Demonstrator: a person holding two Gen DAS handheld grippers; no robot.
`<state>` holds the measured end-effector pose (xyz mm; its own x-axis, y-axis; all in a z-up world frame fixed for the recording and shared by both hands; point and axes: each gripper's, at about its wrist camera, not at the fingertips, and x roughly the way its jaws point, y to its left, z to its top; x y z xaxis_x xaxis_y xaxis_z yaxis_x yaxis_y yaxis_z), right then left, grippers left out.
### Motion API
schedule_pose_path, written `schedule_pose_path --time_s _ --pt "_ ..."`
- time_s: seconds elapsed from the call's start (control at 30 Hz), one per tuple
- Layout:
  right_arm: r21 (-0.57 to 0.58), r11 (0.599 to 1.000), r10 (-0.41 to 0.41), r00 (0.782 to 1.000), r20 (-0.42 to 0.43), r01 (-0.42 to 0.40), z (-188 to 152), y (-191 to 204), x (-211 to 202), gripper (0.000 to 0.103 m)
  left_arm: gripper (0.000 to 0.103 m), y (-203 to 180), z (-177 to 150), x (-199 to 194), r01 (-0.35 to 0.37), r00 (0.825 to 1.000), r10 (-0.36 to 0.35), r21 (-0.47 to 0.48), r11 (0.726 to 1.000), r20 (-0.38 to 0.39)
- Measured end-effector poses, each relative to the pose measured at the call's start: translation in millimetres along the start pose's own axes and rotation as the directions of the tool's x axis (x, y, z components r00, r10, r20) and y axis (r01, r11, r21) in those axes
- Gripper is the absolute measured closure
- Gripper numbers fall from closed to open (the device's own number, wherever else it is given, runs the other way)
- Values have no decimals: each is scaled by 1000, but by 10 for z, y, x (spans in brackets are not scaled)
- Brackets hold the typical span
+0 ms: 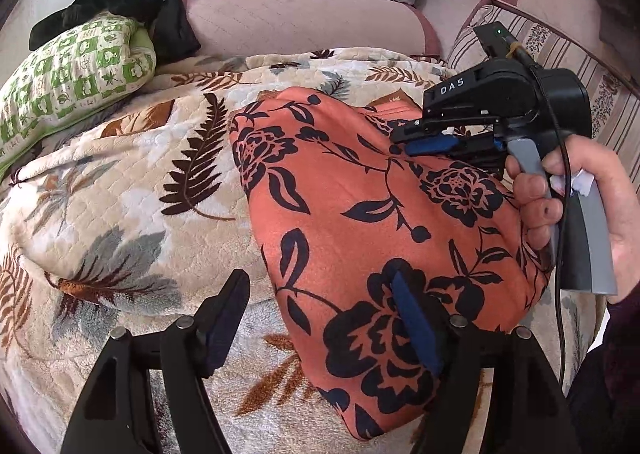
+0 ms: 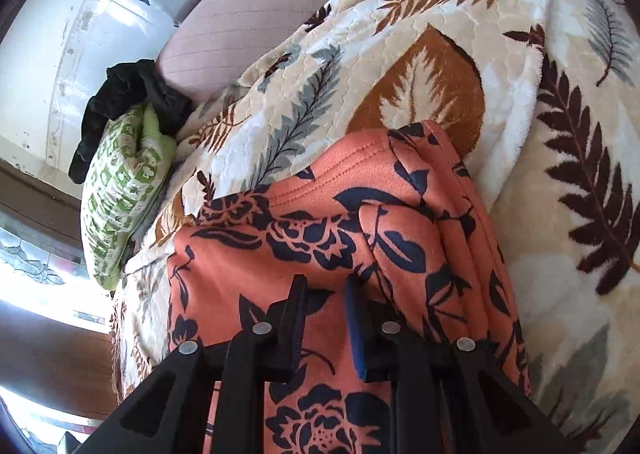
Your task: Fold small clothes
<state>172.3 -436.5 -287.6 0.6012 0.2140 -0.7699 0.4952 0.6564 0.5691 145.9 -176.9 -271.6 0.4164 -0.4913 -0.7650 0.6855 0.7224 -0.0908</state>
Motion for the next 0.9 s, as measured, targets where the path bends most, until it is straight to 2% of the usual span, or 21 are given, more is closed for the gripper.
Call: schedule_pose_path --time_s 0.07,0.1,0.2,0.27,0.37,0.47,0.5,0.53,0.63,0.73,0.8,0.9 --pt "-12 1000 -7 1000 30 7 68 120 -58 78 28 24 20 -55 -1 1000 1 -15 1000 2" --pt "-45 999 22 999 47 -20 89 196 -81 78 28 29 23 -89 -4 1000 4 -18 1000 8" --pt "-127 978 166 986 -9 -166 112 502 -16 78 28 31 2 -171 -19 1000 19 -5 1000 18" --pt "-163 958 230 972 -52 -236 82 700 95 78 28 35 -31 -206 -20 1000 19 9 1000 20" --pt "-196 957 199 976 -94 -214 64 920 377 78 28 46 -93 -178 -33 999 32 30 999 5" --pt "-184 975 97 985 -141 -123 36 892 763 80 28 87 -132 -134 -34 999 34 10 999 0" --pt "-163 979 92 983 -161 -118 26 834 882 80 28 95 -140 -114 -37 999 37 4 999 -10" --pt "-145 978 127 980 -152 -149 47 773 901 80 28 104 -142 -98 -28 999 28 0 1000 -17" --pt "-102 978 164 976 -141 -179 69 709 825 80 28 122 -123 -104 -7 1000 7 -4 1000 -26" --pt "-79 978 183 977 -108 -192 46 644 551 79 27 182 -89 -157 16 1000 -17 -40 999 -16" --pt "-86 973 205 974 -93 -213 19 624 297 78 27 227 -65 -219 -1 1000 2 -57 998 2" --pt "-138 977 161 986 -42 -165 -56 598 -176 79 28 291 -28 -357 -20 999 23 -80 997 40"
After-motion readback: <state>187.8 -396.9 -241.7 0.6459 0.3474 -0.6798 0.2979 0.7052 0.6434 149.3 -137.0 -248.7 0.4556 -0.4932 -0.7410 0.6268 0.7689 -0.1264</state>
